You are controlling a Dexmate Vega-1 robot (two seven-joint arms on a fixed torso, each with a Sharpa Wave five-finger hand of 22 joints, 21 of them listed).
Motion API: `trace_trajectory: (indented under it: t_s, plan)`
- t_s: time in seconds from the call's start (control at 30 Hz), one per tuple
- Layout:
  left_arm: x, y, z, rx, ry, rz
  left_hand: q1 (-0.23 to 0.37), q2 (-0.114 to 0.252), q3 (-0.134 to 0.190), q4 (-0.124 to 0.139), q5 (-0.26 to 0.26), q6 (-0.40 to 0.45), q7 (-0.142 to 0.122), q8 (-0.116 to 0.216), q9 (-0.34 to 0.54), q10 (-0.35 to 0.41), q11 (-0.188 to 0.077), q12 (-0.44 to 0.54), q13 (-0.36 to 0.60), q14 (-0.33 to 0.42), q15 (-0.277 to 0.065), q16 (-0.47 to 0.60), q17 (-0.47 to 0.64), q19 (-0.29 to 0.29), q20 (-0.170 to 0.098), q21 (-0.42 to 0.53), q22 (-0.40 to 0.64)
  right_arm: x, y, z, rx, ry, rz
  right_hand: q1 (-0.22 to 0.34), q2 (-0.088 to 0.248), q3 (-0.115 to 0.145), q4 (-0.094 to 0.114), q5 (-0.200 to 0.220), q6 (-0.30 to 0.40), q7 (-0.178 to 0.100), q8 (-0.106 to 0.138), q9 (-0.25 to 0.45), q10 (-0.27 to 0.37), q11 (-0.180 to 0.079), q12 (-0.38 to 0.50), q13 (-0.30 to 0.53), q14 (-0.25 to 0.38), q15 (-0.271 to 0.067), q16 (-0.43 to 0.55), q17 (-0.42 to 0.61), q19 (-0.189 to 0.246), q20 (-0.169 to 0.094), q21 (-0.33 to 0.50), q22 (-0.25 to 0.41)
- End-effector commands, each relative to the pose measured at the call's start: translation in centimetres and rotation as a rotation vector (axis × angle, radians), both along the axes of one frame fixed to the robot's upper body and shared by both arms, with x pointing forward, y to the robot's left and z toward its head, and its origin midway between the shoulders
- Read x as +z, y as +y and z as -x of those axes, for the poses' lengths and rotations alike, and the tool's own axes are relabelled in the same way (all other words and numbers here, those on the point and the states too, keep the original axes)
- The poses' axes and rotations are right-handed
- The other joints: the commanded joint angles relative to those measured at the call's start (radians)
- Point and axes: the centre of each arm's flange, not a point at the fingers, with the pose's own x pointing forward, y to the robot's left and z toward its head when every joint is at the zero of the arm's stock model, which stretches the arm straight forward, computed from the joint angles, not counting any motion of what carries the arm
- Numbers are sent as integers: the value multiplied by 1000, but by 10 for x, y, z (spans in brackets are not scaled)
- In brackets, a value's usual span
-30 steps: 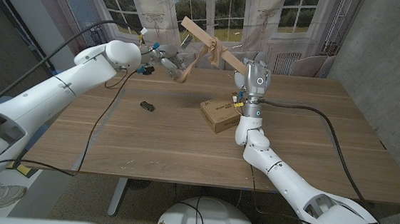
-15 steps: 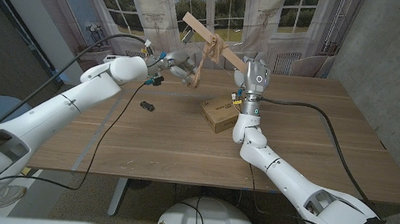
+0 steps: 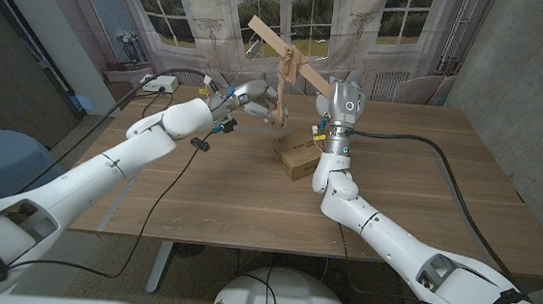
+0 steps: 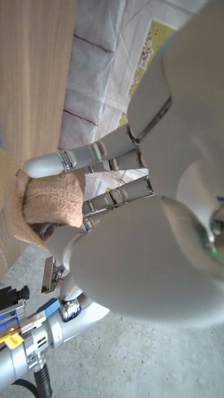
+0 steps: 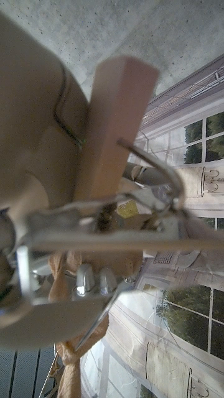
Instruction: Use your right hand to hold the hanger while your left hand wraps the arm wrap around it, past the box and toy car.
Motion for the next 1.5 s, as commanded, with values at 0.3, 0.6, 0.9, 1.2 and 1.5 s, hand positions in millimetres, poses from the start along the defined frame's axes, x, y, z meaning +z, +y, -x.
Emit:
trace_trajectory:
  t_s: [0.3,0.6,0.9,1.2,1.5]
  plan:
    - [-58,-27,100,229,-816,256,146,159,7,10,0,8,-7,-2,-1,10,-10,-1,5,480,-402,5,7,-107,-205,10,2,-8,-6,1,-21,45,-31,-46,53,9,-2,0,2,-3,10,3,3,-9,5,4,12,2,4,2,7,-73,6,6]
    - [-83,-23,118,248,-1110,502,142,160,7,12,0,10,-16,-2,-1,15,-15,-1,7,483,-409,3,10,-109,-209,13,2,-13,-10,4,-25,55,-40,-47,53,11,-2,0,2,-2,11,2,3,-11,5,4,12,2,4,2,9,-72,5,4]
    - [-89,-22,122,219,-1095,643,138,163,7,13,-1,4,-25,-1,5,12,-21,-1,13,481,-415,1,15,-110,-212,15,2,-18,-14,6,-27,61,-52,-47,52,12,-2,-1,3,-1,10,-5,2,-8,5,4,11,2,4,2,7,-73,5,5]
    - [-82,-21,129,176,-1094,756,135,164,7,13,-1,-3,-33,1,12,7,-26,-2,20,479,-418,-2,19,-113,-214,19,3,-21,-17,8,-27,69,-48,-48,52,13,-2,-2,2,-3,13,-3,1,-12,4,4,11,1,4,2,10,-73,3,0]
    - [-59,-22,135,148,-1145,799,133,166,9,12,-1,-4,-34,2,15,6,-27,-2,22,480,-418,-5,22,-118,-215,19,3,-25,-15,12,-10,46,-2,-49,51,15,-2,-2,3,-3,12,-8,3,-8,5,4,12,1,4,2,8,-73,6,5]
